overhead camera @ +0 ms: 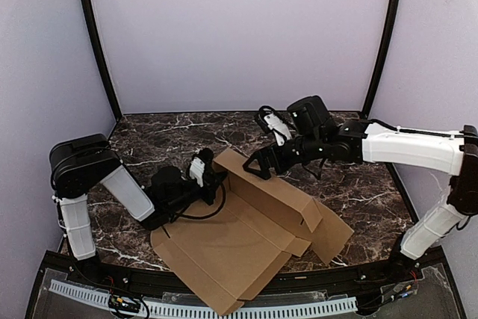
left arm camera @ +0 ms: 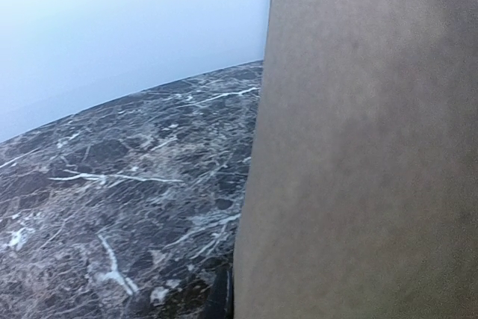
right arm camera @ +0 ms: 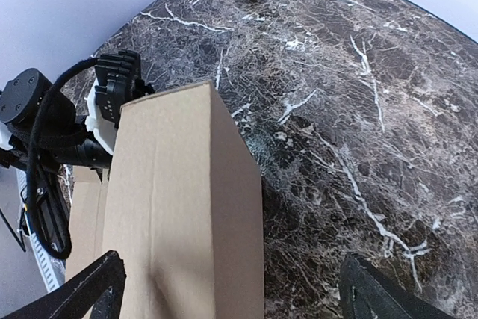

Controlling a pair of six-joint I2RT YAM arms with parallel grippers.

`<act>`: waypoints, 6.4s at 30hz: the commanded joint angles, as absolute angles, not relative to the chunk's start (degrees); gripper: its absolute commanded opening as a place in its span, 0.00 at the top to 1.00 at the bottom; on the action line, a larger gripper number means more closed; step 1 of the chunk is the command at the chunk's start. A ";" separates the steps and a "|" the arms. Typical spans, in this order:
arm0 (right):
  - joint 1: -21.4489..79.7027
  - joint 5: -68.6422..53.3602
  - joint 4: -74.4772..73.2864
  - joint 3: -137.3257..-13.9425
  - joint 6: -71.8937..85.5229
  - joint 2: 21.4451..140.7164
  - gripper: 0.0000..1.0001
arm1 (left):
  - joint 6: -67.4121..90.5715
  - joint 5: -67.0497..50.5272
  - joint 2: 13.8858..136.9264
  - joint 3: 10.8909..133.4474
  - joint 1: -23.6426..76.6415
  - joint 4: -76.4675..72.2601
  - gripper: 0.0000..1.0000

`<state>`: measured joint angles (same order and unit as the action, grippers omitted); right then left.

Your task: Fold the paper box

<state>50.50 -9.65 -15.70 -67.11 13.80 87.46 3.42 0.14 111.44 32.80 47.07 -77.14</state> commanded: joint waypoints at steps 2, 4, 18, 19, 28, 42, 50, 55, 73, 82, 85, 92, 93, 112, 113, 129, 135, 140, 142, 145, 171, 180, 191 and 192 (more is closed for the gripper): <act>48.87 -4.32 -22.74 -66.66 11.61 80.48 0.01 | 2.24 12.47 106.74 29.25 46.58 -75.32 0.99; 48.25 -3.24 -25.77 -67.48 10.99 79.43 0.01 | 3.06 14.87 106.07 27.88 46.58 -75.46 0.99; 47.51 2.60 -31.40 -67.77 14.66 72.72 0.01 | 14.43 34.85 95.58 25.04 48.06 -59.08 0.99; 47.48 2.75 -31.85 -68.60 15.02 72.69 0.01 | 14.82 35.81 95.28 25.09 48.11 -58.43 0.99; 45.75 -2.00 -31.85 -72.91 19.47 74.43 0.12 | 14.13 39.30 95.22 25.20 48.77 -58.76 0.99; 42.68 -1.73 -23.96 -66.59 24.27 79.82 1.00 | 13.92 37.32 93.89 24.24 49.46 -58.34 0.99; 42.60 -7.24 -14.89 -58.79 28.69 81.03 1.00 | 14.59 37.79 92.33 23.72 49.63 -56.93 0.99; 42.88 -12.67 -8.92 -58.74 30.31 83.92 1.00 | 14.72 37.27 92.37 24.43 49.95 -55.68 0.99; 44.29 -12.35 1.80 -59.09 34.12 87.51 1.00 | 20.17 35.16 92.34 24.47 50.39 -54.68 0.99; 44.47 -8.75 -2.11 -51.06 31.51 81.14 1.00 | 27.38 38.93 88.08 24.93 50.44 -47.75 0.99; 44.47 -8.32 -2.27 -45.73 31.09 76.74 1.00 | 28.69 39.49 86.86 24.95 50.43 -46.23 0.99; 45.36 -8.56 -3.30 -33.78 33.36 60.65 1.00 | 33.21 39.36 82.51 24.25 50.44 -42.40 0.99; 45.55 -8.19 -3.21 -32.50 33.93 58.65 1.00 | 34.41 38.97 81.58 24.21 50.45 -42.07 0.99; 49.95 1.21 5.53 -31.21 29.00 51.22 1.00 | 47.97 29.59 70.44 27.05 50.14 -26.22 0.99; 50.19 1.83 5.73 -31.70 28.66 51.75 1.00 | 48.12 29.21 70.33 27.35 50.16 -25.91 0.99; 56.18 7.55 6.90 -37.66 21.20 57.58 1.00 | 48.43 26.21 68.55 28.21 50.12 -24.42 0.99; 57.48 9.96 4.40 -41.99 19.52 62.57 1.00 | 47.90 25.32 68.04 28.05 50.10 -25.16 0.99; 58.45 10.05 3.00 -44.26 18.01 65.77 1.00 | 46.74 23.80 68.04 28.80 50.08 -25.35 0.99; 58.62 8.82 2.46 -44.93 17.56 67.08 1.00 | 46.63 23.37 67.78 28.90 50.05 -25.69 0.99; 58.62 5.55 0.93 -45.99 16.45 69.06 1.00 | 45.81 22.01 67.37 29.42 49.95 -26.11 0.99; 58.61 2.57 -22.61 -56.63 13.91 59.52 1.00 | 33.78 28.47 66.80 30.59 49.44 -23.27 0.99; 63.53 -4.02 -24.43 -55.07 20.31 57.93 1.00 | 35.54 32.72 67.03 29.62 49.30 -23.20 0.99; 66.90 -0.64 -21.55 -48.29 27.24 62.44 1.00 | 37.79 32.50 66.28 29.74 49.31 -22.93 0.99; 66.94 -0.23 -21.58 -47.93 27.56 62.75 1.00 | 37.92 32.16 65.88 29.80 49.28 -22.76 0.99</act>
<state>66.39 -1.93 -23.16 -49.58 24.43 61.67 36.14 32.21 68.16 29.17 49.60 -23.05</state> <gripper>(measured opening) 0.001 0.014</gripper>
